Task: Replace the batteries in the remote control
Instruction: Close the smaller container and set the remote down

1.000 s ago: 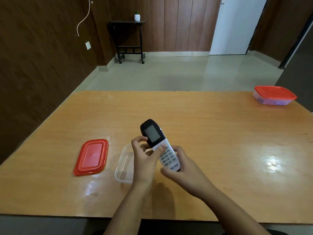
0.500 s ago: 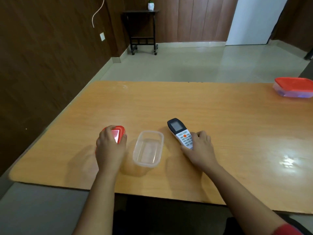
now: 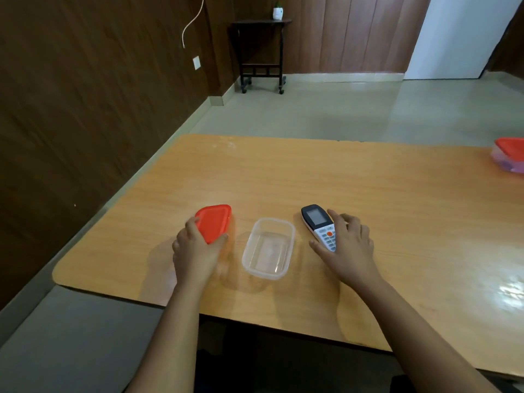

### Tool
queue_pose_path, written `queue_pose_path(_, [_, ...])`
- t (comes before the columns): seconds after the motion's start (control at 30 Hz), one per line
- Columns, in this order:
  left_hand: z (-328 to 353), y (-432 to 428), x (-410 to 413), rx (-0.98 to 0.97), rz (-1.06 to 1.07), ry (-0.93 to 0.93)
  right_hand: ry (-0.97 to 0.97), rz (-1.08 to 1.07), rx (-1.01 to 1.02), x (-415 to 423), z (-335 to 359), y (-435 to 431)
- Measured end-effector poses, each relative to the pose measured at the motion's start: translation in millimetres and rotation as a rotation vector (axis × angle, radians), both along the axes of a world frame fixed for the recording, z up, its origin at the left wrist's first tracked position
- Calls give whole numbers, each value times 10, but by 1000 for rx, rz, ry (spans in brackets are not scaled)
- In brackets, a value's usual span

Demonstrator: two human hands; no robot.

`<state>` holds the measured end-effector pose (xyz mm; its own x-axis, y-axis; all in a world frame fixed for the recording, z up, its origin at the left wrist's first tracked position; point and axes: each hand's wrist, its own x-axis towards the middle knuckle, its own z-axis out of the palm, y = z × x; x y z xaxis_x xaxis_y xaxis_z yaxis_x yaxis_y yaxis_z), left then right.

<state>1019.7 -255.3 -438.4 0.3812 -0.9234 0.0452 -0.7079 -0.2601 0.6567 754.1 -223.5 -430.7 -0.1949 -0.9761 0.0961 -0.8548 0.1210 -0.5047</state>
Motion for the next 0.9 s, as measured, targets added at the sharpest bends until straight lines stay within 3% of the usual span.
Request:
queue_pose_path(0.1, [245, 22, -127, -202, -43, 644, -46, 50, -139, 99, 90, 13])
queue_pose_path(0.17, [384, 90, -248, -222, -131, 971, -121, 95, -227, 163, 130, 13])
queue_pose_path(0.23, [463, 164, -350, -112, -243, 1320, -319, 135, -237, 231, 181, 23])
queue_pose_path(0.3, [522, 244, -414, 76, -375, 1464, -635, 161, -145, 302, 248, 32])
queue_pose_path(0.4, [554, 296, -489, 246, -495, 1363, -1006, 154, -51, 371, 289, 8])
queue_pose_path(0.57, [512, 308, -489, 216, -347, 963, -1158, 12, -133, 365, 232, -111])
queue_pose_path(0.73, [295, 281, -255, -59, -185, 103, -1082, -48, -98, 361, 72, -294])
queue_pose_path(0.8, [270, 293, -193, 51, -172, -1, -1024, -44, -76, 378, 24, -346])
queue_pose_path(0.9, [248, 293, -219, 228, -219, 124, -745, 2, -62, 422, -28, -354])
